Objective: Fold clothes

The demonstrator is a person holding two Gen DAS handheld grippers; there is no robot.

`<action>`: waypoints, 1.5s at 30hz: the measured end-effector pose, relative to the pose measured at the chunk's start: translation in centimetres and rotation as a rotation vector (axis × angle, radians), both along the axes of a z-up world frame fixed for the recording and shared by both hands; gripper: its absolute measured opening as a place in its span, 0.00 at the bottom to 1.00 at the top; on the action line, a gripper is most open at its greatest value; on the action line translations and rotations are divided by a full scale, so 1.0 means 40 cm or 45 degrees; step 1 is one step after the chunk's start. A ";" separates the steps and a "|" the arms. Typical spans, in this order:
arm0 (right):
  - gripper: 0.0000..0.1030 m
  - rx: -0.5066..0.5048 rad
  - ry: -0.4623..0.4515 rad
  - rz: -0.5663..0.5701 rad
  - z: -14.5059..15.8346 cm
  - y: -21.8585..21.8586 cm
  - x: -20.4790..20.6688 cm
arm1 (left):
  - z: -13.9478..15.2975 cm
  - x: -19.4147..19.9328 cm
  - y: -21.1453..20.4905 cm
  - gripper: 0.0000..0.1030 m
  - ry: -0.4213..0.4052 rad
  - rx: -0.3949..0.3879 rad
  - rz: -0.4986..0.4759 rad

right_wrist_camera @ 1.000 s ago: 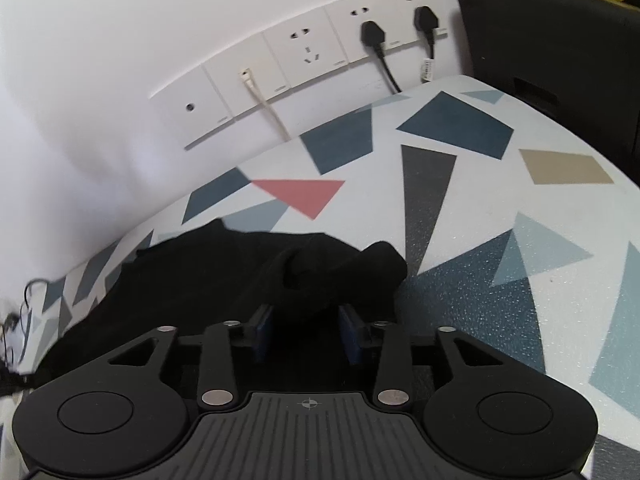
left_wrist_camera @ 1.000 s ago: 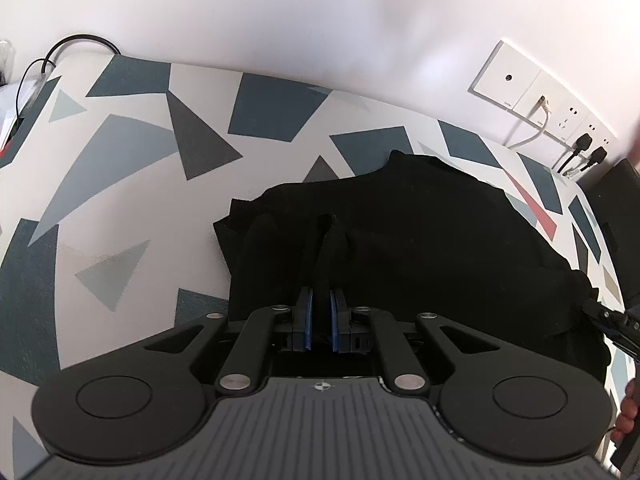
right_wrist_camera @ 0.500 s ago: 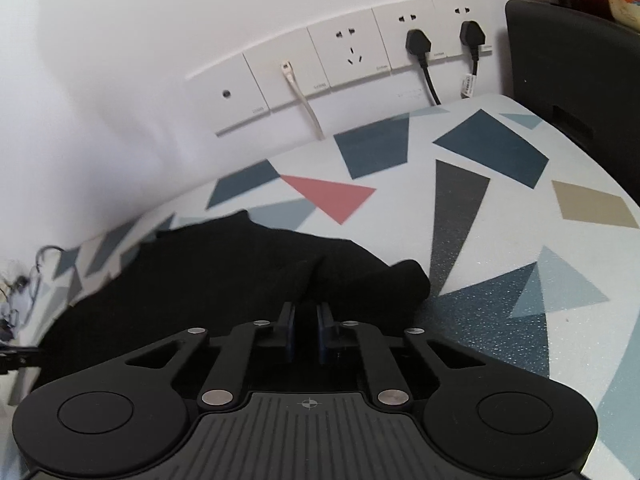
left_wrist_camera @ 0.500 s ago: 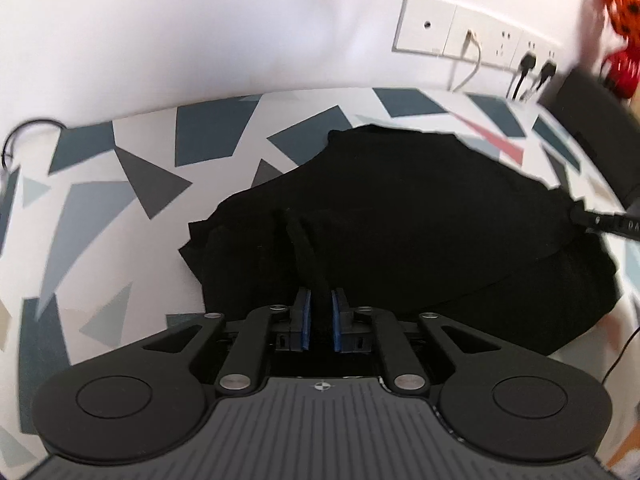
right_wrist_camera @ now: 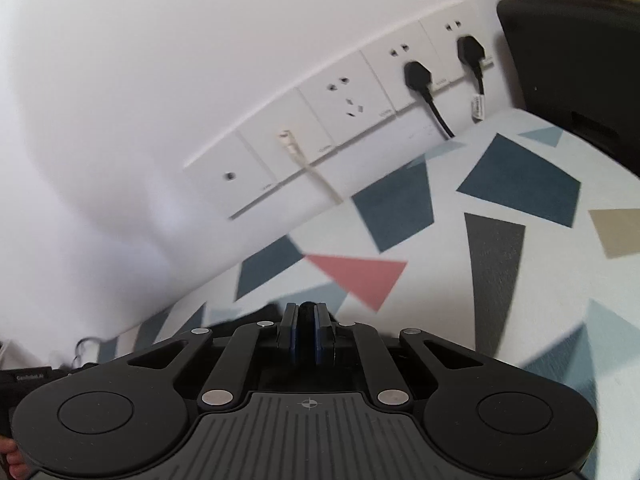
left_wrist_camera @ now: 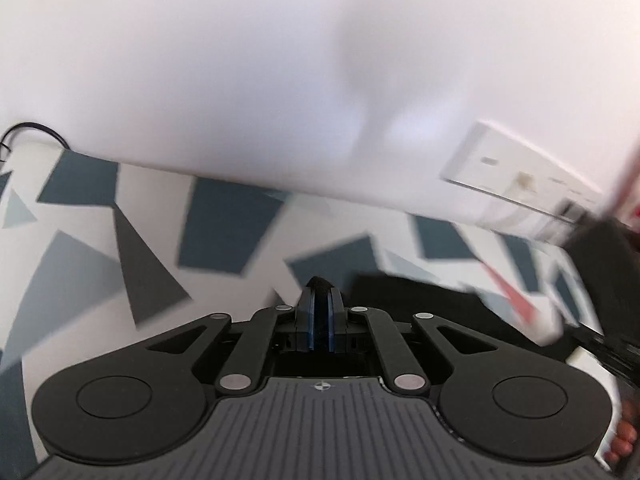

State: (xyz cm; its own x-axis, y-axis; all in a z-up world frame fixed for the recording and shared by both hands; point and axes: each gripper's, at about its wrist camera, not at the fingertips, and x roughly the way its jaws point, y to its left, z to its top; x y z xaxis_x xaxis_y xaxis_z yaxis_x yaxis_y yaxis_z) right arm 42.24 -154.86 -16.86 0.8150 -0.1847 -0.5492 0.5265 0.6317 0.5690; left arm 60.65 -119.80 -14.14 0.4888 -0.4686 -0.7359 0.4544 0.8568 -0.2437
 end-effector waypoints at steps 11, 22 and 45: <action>0.54 -0.442 0.182 0.106 0.001 0.080 0.037 | -0.045 -0.066 -0.014 0.56 -0.185 0.210 -0.094; 0.30 -0.625 0.472 0.136 -0.073 0.120 0.125 | -0.119 -0.107 -0.017 0.60 -0.076 0.315 -0.144; 0.11 -0.268 0.326 0.047 -0.015 0.279 -0.228 | -0.089 -0.281 0.167 0.42 0.079 0.314 -0.163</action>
